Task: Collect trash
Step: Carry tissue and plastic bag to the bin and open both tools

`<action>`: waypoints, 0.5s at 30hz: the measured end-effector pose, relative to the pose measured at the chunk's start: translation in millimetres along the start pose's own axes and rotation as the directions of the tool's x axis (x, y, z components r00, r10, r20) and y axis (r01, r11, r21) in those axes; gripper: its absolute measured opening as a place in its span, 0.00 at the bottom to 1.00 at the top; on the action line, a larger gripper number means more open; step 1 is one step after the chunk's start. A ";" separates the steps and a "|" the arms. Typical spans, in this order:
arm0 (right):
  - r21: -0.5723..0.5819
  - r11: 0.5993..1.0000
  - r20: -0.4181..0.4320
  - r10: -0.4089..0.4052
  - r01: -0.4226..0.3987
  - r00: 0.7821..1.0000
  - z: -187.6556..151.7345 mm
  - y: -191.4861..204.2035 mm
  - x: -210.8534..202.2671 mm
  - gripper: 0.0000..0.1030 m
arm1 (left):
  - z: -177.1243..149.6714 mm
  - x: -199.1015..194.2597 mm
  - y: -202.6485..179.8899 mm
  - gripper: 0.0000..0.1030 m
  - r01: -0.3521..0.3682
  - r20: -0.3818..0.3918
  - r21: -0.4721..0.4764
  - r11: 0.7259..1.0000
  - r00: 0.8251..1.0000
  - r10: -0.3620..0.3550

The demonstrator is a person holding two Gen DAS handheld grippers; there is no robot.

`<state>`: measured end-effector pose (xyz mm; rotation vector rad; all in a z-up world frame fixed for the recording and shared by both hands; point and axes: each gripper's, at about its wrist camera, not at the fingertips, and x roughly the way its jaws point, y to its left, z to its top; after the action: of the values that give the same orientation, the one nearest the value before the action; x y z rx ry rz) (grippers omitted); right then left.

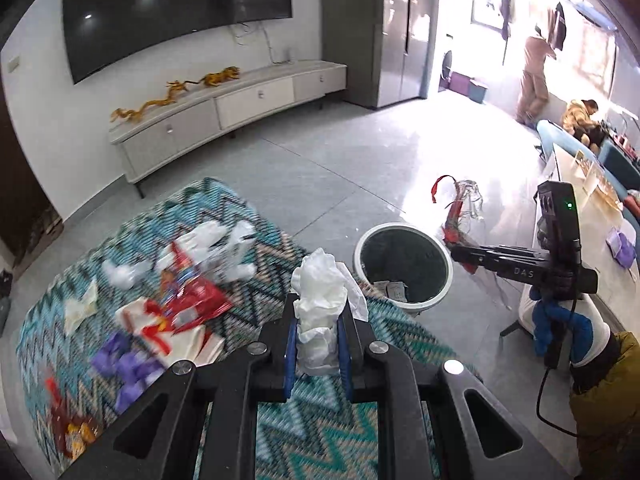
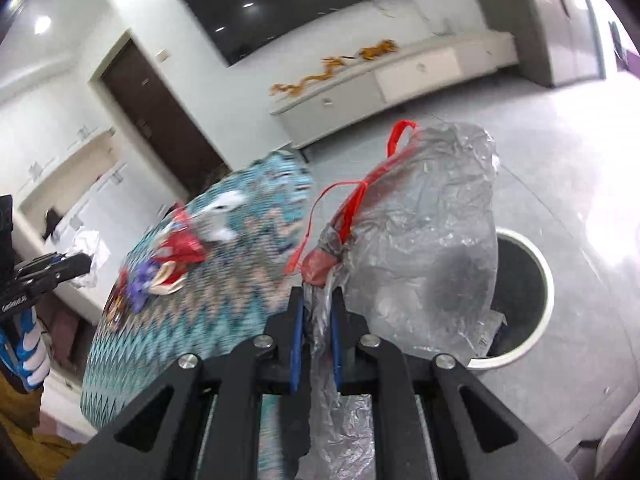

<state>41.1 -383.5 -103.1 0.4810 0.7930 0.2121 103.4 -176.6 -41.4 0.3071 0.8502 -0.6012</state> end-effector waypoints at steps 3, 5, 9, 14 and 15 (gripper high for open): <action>0.119 0.993 -0.018 -0.018 0.020 1.000 0.7 -55.7 27.2 0.11 | 35.0 58.3 -32.8 0.16 0.051 -0.051 0.041 0.998 0.997 -0.049; 0.172 0.984 -0.037 -0.030 0.036 0.999 1.8 -85.4 44.4 0.11 | 53.4 96.0 -51.4 0.16 0.086 -0.080 0.046 0.995 0.993 -0.082; 0.260 0.963 -0.079 -0.050 0.070 0.996 3.2 -133.4 81.7 0.14 | 83.2 168.6 -82.8 0.17 0.131 -0.133 0.020 0.991 0.983 -0.127; 0.340 0.933 -0.122 -0.083 0.120 0.989 -2.4 -178.2 115.1 0.14 | 92.8 235.4 -98.8 0.20 0.162 -0.197 -0.029 0.986 0.966 -0.164; 0.350 0.928 -0.127 -0.088 0.128 0.988 -3.5 -184.0 119.9 0.14 | 92.3 247.1 -100.7 0.21 0.168 -0.214 -0.047 0.985 0.961 -0.174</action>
<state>121.9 -499.8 -271.0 0.7717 0.9689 -0.0118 224.2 -392.9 -176.9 0.2780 1.1035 -0.7243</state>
